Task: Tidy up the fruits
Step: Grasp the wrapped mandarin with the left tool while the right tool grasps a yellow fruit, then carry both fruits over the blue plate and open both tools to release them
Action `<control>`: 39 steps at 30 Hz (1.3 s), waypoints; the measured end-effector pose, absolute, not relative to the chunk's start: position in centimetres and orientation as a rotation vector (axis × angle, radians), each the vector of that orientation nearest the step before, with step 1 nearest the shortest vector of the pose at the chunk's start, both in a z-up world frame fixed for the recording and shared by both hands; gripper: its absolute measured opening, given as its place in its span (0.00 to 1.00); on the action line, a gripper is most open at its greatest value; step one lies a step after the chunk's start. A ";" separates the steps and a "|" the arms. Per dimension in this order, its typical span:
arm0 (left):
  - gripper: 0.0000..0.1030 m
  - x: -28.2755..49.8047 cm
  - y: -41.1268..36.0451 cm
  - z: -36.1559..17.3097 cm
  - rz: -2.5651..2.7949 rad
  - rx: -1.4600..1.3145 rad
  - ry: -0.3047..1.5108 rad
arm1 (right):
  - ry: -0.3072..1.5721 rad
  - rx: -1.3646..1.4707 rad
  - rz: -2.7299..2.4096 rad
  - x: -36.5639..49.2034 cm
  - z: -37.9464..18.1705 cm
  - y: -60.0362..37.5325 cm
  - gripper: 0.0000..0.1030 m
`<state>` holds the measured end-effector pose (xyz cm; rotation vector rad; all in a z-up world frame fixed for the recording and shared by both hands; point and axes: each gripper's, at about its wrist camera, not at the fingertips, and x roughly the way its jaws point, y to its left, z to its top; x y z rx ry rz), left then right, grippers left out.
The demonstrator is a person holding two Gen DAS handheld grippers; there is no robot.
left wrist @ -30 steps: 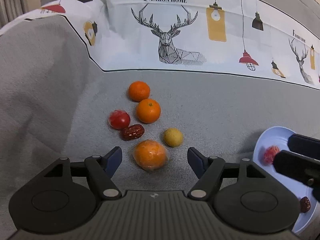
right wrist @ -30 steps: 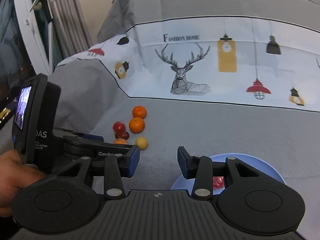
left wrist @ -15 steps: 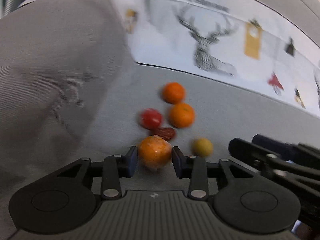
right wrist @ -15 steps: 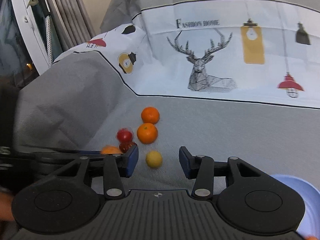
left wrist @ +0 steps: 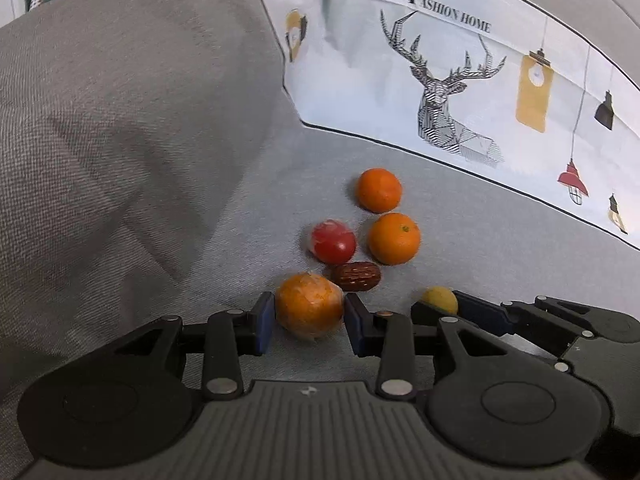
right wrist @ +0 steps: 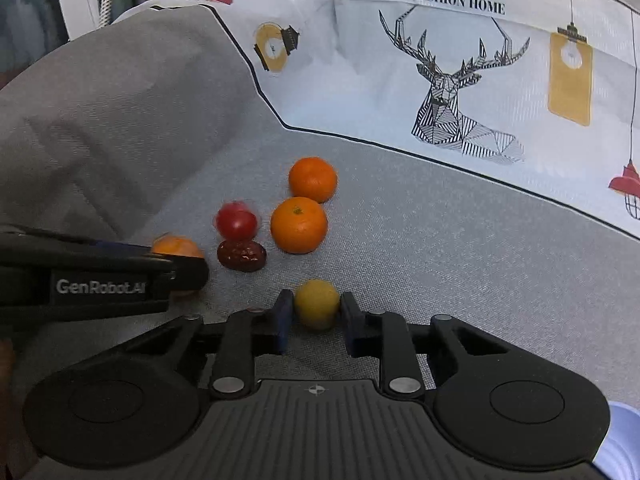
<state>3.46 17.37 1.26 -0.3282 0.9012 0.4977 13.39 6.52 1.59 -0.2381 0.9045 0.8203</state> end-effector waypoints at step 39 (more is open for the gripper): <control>0.40 -3.9 0.2 9.1 0.055 -0.115 0.739 | 0.714 0.010 0.533 4.3 14.7 -17.1 0.26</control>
